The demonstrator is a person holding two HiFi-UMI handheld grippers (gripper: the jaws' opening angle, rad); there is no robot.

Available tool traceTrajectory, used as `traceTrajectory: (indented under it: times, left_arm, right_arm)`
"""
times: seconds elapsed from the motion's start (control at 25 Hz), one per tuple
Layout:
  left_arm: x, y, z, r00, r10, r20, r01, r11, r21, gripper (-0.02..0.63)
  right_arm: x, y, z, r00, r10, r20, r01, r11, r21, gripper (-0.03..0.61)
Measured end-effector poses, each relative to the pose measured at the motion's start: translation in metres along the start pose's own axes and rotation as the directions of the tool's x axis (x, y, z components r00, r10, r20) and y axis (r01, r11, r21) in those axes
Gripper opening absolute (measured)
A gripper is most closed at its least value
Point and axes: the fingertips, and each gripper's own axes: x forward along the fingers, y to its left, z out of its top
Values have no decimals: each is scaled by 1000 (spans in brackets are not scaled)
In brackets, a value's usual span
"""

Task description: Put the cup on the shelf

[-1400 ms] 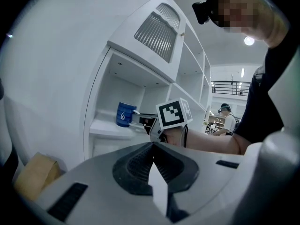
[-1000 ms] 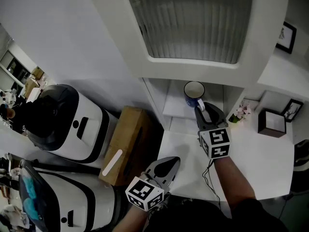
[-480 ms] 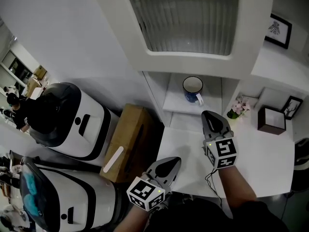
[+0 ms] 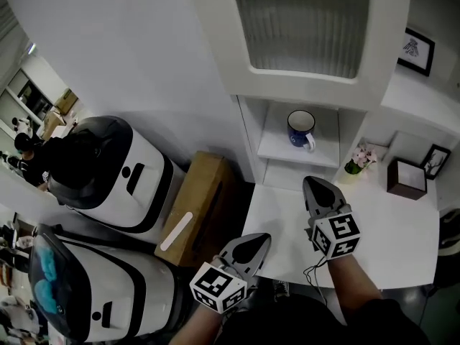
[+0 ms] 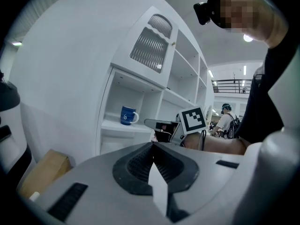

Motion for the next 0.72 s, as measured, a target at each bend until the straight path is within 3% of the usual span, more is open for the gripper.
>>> traceTrajectory:
  times: [0.28, 0.72]
  left_arm:
    - [-44, 2, -7, 1000, -4, 10, 4, 1000, -2, 5]
    - [-110, -12, -22, 998, -59, 28, 59, 998, 6, 5]
  right_arm:
    - [-11, 53, -9, 996, 73, -43, -73, 997, -3, 5]
    - [-54, 118, -19, 997, 56, -52, -55, 998, 13, 5]
